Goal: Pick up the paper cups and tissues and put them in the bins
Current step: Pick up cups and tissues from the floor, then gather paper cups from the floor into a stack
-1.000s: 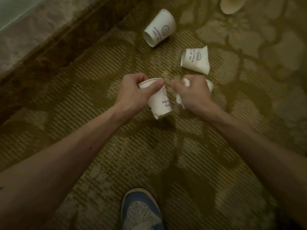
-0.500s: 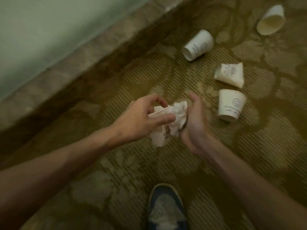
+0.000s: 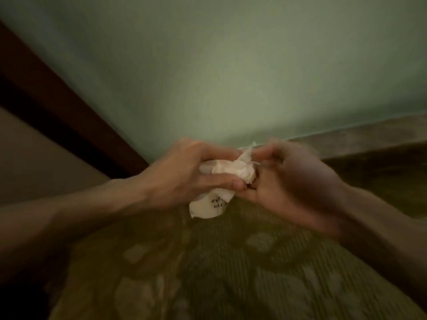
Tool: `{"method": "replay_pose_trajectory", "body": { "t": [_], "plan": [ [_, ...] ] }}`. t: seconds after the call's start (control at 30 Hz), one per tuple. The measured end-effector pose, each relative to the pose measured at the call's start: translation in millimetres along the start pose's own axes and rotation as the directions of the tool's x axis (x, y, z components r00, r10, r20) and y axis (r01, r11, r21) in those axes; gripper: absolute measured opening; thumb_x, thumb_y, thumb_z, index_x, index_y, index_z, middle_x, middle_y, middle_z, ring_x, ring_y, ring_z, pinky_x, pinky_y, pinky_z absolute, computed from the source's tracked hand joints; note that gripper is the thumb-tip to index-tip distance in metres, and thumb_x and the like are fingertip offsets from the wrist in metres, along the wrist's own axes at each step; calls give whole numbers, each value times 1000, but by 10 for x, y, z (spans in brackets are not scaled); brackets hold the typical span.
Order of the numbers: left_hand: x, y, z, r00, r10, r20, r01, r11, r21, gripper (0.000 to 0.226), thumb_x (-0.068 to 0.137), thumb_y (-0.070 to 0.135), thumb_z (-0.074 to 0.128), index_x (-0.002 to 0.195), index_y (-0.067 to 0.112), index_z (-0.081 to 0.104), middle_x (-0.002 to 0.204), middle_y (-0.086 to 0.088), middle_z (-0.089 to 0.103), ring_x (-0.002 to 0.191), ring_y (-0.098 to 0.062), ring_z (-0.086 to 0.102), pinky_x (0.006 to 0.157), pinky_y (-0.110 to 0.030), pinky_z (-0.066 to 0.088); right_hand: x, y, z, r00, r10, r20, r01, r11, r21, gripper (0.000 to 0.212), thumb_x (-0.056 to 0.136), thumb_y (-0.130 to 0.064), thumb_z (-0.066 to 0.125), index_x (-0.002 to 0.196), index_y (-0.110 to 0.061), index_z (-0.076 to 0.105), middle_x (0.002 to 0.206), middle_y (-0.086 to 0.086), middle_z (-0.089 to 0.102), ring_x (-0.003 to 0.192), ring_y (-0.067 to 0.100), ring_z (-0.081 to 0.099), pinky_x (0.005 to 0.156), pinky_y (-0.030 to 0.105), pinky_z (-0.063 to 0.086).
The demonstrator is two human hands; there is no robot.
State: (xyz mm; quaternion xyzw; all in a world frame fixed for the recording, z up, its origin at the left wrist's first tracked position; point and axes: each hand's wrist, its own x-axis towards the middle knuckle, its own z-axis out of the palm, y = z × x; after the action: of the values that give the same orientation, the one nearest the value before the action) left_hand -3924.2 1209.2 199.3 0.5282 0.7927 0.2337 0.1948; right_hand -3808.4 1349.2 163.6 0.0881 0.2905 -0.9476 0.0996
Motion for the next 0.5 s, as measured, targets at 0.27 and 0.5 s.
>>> {"method": "replay_pose_trajectory", "body": {
  "t": [0.27,0.5],
  "plan": [
    [-2030,-703,-1345,887,-236,-396,196,971,-139,37,74,41,80,107,26,75,97,13,75,88,-3,71,73,-27,58,1261,574,1842,971,133,197,22,775,-632,58,58,-1,68,114,-8,56,100,11,75,90,24,74,67,29,60],
    [-4168,-1133,-2168,670,-369,-645,389,914,-119,39,79,36,76,108,11,72,98,-1,75,87,-12,72,74,-41,59,2146,2000,3544,875,85,477,364,534,-763,46,52,-34,79,94,-20,68,89,1,77,82,15,74,61,20,56]
  ]
}}
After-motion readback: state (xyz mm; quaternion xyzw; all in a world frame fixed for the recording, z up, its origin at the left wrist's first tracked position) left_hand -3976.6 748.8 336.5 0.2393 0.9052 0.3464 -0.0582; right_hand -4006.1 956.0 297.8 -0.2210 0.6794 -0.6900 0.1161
